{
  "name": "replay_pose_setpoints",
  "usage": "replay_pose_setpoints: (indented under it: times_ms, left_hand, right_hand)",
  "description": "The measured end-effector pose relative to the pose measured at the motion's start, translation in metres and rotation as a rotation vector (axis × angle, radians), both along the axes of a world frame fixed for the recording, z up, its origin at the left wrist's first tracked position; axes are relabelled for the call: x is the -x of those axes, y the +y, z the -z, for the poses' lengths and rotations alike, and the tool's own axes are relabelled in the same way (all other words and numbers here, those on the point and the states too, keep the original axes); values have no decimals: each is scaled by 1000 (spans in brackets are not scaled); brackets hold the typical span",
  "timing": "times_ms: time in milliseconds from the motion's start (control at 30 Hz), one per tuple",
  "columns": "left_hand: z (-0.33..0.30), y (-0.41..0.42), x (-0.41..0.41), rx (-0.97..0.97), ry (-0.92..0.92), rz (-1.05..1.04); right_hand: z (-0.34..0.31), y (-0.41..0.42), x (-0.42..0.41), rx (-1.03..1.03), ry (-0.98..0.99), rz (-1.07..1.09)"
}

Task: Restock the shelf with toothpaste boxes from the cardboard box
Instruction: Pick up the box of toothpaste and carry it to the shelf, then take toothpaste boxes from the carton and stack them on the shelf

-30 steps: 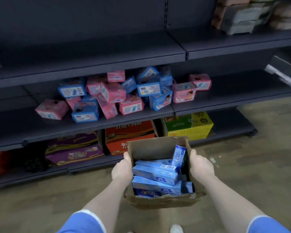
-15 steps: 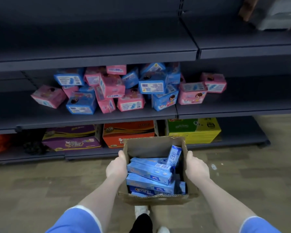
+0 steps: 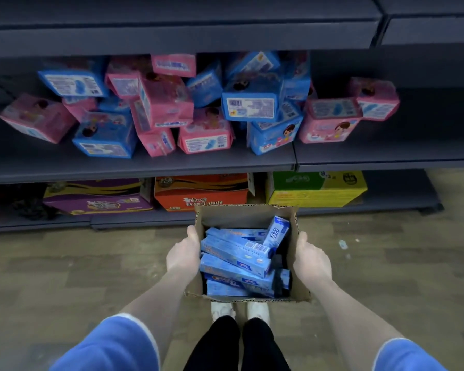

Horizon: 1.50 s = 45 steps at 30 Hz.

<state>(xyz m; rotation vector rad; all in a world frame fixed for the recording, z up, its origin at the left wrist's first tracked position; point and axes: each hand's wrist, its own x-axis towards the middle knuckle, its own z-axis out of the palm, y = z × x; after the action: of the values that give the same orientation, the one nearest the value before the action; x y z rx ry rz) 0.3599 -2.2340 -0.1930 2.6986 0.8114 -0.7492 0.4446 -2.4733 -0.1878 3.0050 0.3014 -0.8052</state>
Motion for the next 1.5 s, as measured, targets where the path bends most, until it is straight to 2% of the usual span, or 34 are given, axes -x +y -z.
replay_pose_setpoints:
  times_ms: [200, 500, 867, 1133, 1333, 1400, 1500]
  left_hand:
    - [62, 1, -13, -28, 53, 6]
    - [180, 5, -22, -30, 78, -95]
    - [290, 10, -39, -60, -1, -138]
    - [341, 12, -29, -28, -69, -194]
    - [333, 17, -40, -19, 0, -211]
    - [328, 12, -39, 4, -2, -230]
    - [318, 6, -33, 41, -118, -166]
  right_hand:
    - [69, 4, -16, 2, 41, -4]
    - [189, 12, -44, 9, 84, -52]
    - [297, 20, -70, -30, 54, -50]
    - [341, 25, -67, -27, 64, -50]
    - [337, 38, -68, 4, 46, -59]
    - [335, 43, -64, 50, -15, -53]
    - [335, 48, -60, 18, -202, -103]
